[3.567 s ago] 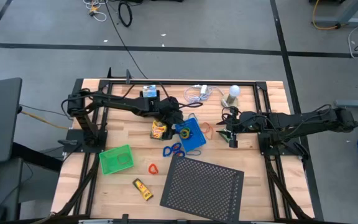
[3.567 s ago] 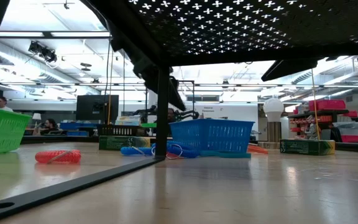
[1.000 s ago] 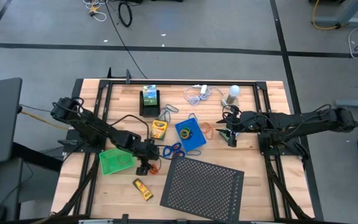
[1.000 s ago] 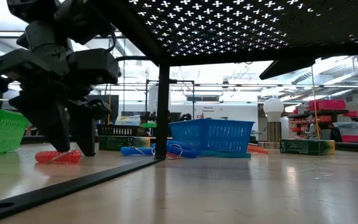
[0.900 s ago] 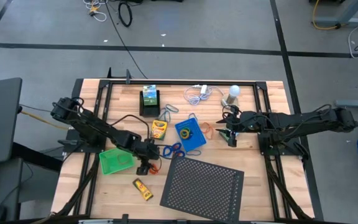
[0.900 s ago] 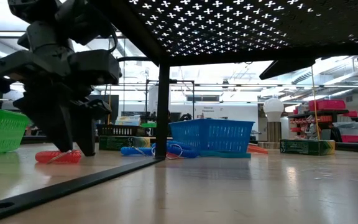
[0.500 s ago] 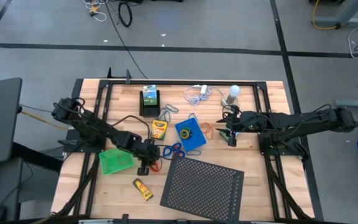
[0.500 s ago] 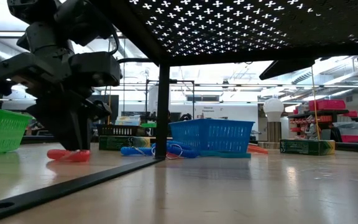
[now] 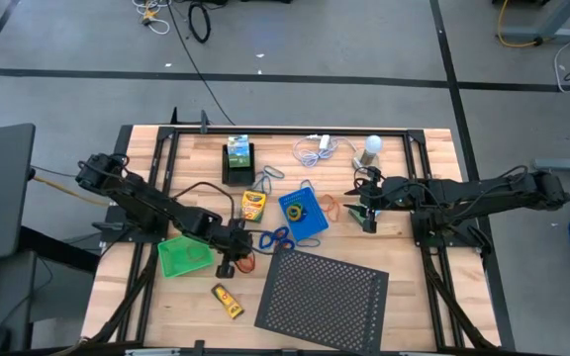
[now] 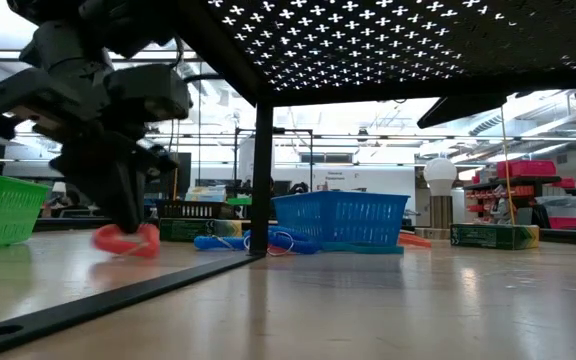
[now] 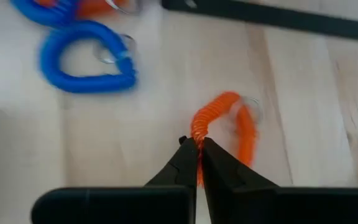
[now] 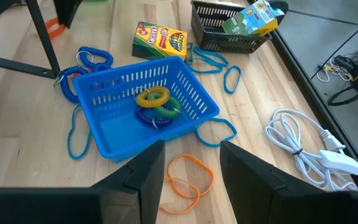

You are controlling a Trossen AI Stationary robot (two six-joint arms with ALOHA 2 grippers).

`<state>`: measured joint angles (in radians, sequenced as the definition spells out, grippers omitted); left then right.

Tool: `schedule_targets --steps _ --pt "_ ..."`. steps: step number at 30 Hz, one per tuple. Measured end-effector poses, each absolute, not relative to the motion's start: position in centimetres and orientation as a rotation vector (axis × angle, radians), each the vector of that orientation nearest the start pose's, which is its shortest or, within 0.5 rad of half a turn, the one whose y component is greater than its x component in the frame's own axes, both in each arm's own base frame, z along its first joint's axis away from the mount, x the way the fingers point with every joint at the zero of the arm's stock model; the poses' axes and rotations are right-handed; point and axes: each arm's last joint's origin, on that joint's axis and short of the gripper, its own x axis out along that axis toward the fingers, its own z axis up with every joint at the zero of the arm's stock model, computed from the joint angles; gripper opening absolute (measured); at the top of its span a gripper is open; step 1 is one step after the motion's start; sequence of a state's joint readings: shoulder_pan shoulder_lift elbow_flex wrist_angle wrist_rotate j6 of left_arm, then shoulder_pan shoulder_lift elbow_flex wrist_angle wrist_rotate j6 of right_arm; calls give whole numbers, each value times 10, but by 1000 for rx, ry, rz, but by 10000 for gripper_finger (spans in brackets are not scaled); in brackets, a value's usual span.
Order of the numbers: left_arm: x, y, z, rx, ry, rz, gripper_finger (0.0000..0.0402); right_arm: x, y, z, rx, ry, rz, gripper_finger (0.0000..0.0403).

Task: Pick & Place Office Desk Supplies
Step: Put the orange key band into the blue bin

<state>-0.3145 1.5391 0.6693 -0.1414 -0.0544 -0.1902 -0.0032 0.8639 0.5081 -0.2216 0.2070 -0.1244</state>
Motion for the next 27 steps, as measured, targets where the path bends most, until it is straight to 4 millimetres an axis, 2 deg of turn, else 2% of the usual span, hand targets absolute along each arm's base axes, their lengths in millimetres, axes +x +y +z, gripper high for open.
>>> schedule_targets --steps 8,14,21,27 --pt "249 -76 159 71 921 -52 9 180 -6 223 -178 586 -168 164" --pt "251 -66 175 171 802 104 9 180 -6 224 -175 570 -170 164" --pt "271 -43 194 177 584 100 9 182 -6 226 -193 545 -160 164" --pt "286 -10 208 148 403 30 9 182 -6 227 -203 544 -155 164"
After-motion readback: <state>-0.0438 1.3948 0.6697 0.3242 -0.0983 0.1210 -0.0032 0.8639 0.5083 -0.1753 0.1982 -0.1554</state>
